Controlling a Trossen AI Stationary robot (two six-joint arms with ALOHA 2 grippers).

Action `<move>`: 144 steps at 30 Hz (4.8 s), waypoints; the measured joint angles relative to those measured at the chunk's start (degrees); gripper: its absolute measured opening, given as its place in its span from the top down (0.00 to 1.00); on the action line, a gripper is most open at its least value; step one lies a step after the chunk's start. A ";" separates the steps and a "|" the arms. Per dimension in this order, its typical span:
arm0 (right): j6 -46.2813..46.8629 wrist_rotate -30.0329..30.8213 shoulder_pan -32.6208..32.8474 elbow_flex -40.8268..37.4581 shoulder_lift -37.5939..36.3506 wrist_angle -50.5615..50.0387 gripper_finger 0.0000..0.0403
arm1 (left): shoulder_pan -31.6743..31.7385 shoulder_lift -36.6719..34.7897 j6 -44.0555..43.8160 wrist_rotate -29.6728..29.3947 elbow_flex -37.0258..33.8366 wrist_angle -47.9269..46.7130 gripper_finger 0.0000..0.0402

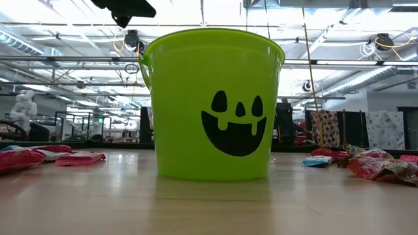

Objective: Sort candy by brand, put in halloween buckets
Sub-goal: Put golden candy into the purple bucket, then put red chocolate bar into the orange bucket

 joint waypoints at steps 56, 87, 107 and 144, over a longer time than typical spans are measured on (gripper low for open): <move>19.60 -15.04 -45.48 3.77 30.79 9.63 0.99 | 0.09 0.00 1.60 -2.32 -0.02 2.14 1.00; 21.88 -27.95 -34.84 8.55 14.10 -11.80 0.60 | 0.01 -0.17 -11.63 -6.12 -0.02 -15.05 1.00; 22.22 -27.92 -16.19 8.37 15.15 -24.06 0.60 | -9.02 -0.13 -43.40 1.91 -13.41 -27.39 0.74; 22.57 -27.90 -14.97 8.37 15.15 -26.82 0.60 | -31.13 20.16 -39.84 -5.11 -15.67 -31.74 0.74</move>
